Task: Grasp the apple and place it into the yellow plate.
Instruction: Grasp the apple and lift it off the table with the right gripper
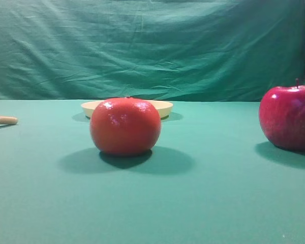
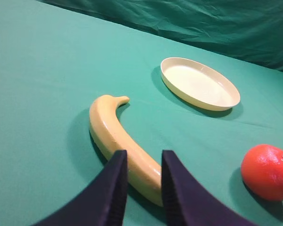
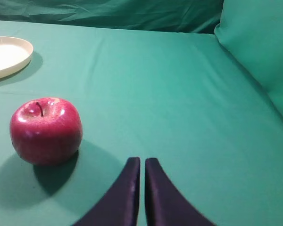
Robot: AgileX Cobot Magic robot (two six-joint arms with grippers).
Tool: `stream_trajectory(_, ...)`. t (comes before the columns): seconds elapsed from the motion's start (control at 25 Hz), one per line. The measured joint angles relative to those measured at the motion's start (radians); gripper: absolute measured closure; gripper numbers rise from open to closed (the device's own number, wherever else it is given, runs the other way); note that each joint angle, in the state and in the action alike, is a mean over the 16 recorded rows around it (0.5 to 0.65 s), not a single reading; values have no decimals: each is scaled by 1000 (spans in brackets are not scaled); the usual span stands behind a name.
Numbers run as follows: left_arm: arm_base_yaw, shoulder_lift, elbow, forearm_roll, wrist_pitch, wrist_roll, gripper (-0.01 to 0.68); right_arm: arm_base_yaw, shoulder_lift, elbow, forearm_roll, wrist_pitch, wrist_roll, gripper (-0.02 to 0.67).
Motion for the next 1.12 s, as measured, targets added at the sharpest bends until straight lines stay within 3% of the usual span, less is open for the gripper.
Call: stream_trajectory(1.12,0,0,0,0,0,0,516,0,0,1,48,-18,0,649)
